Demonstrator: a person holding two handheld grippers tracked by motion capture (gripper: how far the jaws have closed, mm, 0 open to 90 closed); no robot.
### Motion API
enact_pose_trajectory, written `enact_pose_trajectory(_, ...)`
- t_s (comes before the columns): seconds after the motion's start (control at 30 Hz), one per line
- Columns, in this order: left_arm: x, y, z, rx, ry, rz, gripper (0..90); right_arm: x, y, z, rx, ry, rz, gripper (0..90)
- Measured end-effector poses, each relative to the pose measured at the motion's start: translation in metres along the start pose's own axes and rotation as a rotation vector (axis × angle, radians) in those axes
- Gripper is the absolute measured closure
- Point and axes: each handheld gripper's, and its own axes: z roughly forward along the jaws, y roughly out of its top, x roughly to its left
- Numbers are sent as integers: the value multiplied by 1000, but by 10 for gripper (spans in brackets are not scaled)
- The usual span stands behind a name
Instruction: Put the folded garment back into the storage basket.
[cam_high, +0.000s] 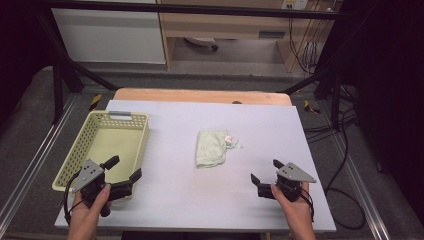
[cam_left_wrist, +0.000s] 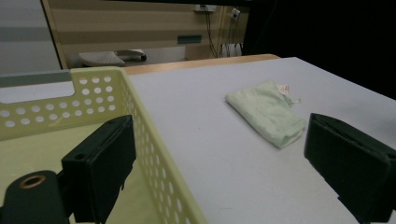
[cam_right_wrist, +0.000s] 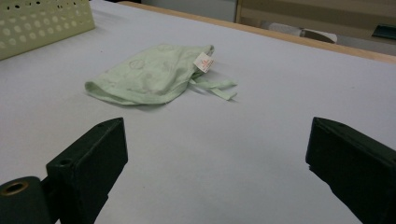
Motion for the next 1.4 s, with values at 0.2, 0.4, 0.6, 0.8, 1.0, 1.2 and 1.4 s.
enact_pose_trajectory(0.2,-17,5,4,-8,-27,37,87,2,-2,-1,15,2,-12,53)
enact_pose_trajectory(0.4,-38,10,16,23,-89,78,85,2,-2,1,29,16,-8,65)
enact_pose_trajectory(0.6,-55,6,45,69,-112,78,95,0,-3,3,53,41,22,61)
enact_pose_trajectory(0.8,-72,7,67,117,-166,107,95,0,-3,6,72,38,26,57)
enact_pose_trajectory(1.0,-74,2,92,177,-180,173,96,1,-2,5,72,42,41,36)
enact_pose_trajectory(1.2,-77,-1,115,219,-193,161,113,2,-2,4,79,42,42,40)
enact_pose_trajectory(1.4,-82,-7,139,288,-199,162,125,3,-1,4,86,42,38,43)
